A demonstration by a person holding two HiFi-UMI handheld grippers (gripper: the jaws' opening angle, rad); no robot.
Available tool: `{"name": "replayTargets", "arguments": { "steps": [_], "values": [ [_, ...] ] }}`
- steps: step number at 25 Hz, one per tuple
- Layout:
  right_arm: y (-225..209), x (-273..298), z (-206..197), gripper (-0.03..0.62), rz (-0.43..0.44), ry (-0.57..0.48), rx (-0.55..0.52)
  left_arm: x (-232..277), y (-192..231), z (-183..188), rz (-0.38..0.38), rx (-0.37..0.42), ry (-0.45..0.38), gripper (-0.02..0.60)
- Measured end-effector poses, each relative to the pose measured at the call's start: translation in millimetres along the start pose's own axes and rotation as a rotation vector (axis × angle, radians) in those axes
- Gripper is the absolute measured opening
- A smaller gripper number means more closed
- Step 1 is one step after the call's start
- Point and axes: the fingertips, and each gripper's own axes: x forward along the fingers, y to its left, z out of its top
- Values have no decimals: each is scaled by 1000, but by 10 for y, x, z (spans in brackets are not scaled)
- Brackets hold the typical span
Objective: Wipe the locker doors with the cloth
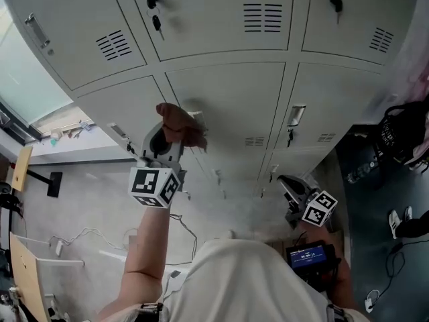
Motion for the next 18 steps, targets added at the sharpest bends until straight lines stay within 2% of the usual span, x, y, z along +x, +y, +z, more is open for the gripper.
{"name": "replayTargets", "arguments": {
  "steps": [2, 7, 10, 12, 18],
  "values": [
    [42, 36, -20, 23, 31, 16, -8, -71, -216, -385, -30, -37, 59, 81],
    [128, 145, -63, 23, 83, 45, -51, -274, -693, -1194, -76, -57, 177, 81],
    [155, 178, -82, 23, 91, 51, -83, -381, -894, -1624, -110, 11, 213, 80],
    [138, 179, -86, 23, 81, 49, -84, -456, -932, -1838, -105, 36, 238, 81],
    [66, 109, -86, 23, 47, 41, -64, -654, -916, -2188, -102, -45, 309, 81]
  ]
}}
